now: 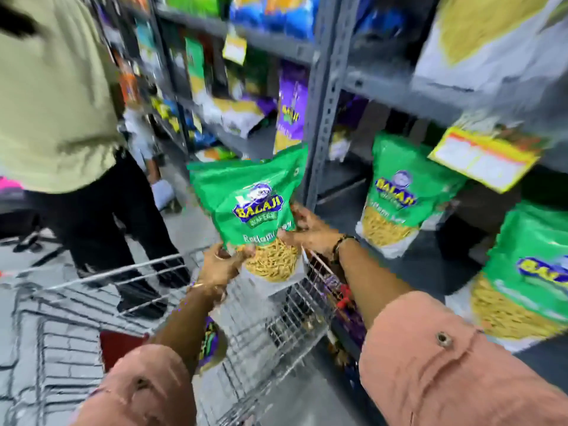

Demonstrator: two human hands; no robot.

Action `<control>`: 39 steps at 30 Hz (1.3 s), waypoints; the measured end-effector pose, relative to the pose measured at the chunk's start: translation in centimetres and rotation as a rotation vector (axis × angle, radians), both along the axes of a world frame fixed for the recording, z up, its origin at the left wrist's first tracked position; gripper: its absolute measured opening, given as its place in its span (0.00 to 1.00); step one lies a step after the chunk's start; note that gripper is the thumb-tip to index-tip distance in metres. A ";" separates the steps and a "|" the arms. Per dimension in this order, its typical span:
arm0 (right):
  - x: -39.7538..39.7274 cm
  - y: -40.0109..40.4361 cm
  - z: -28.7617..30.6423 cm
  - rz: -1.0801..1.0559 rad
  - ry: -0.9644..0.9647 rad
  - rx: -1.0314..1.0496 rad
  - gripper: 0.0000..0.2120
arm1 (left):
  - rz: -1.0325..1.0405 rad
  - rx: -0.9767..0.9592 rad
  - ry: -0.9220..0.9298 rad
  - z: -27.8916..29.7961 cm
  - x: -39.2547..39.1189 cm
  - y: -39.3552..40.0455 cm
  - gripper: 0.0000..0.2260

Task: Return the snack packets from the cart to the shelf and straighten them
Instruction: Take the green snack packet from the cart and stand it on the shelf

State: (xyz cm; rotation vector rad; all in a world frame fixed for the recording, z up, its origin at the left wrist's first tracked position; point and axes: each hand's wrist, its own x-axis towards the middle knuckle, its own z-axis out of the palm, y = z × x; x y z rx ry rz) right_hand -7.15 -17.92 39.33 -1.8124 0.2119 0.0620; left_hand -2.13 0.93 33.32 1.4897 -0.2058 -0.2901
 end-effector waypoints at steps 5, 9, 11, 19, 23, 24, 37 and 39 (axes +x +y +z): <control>-4.5 -1.4 11.4 -0.104 -0.250 -0.031 0.24 | -0.040 -0.099 -0.219 12.3 -2.2 -2.0 0.11; -10.5 -3.8 19.2 -0.202 -0.423 -0.107 0.07 | -0.214 -0.085 -0.411 20.4 -7.0 -6.3 0.11; -14.3 -5.5 22.3 -0.282 -0.500 -0.166 0.11 | -0.277 -0.089 -0.497 23.5 -9.5 -9.2 0.14; -30.6 -15.5 27.0 -0.719 -0.599 -0.235 0.17 | -0.640 -0.319 -0.625 29.4 -21.1 -24.2 0.24; -39.0 -19.3 26.1 -0.957 -0.586 -0.286 0.13 | -0.831 -0.323 -0.601 28.8 -27.5 -31.9 0.18; -40.8 -20.0 25.9 -1.023 -0.579 -0.312 0.16 | -0.873 -0.327 -0.584 28.7 -29.1 -33.6 0.20; -54.7 -25.4 22.0 -1.303 -0.513 -0.346 0.33 | -1.228 -0.361 -0.413 26.6 -41.2 -43.9 0.30; -55.5 -26.1 21.6 -1.258 -0.449 -0.361 0.47 | -1.276 -0.321 -0.467 26.6 -41.5 -44.1 0.34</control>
